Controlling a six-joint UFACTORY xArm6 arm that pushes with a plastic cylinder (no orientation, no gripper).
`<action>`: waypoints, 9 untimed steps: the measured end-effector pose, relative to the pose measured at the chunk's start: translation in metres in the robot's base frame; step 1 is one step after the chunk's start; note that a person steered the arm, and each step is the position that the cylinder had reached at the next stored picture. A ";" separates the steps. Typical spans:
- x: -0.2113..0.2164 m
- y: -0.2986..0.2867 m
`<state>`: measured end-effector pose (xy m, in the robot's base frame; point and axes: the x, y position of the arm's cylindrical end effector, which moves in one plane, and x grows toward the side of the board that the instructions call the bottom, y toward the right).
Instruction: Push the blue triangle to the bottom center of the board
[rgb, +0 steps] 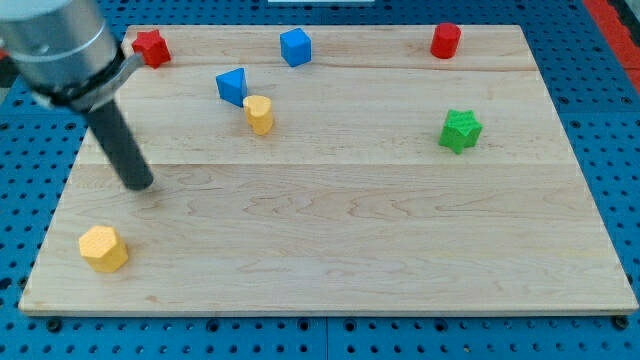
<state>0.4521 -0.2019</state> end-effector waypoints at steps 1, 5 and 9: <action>-0.049 0.007; -0.133 0.124; -0.111 0.192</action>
<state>0.3411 -0.0095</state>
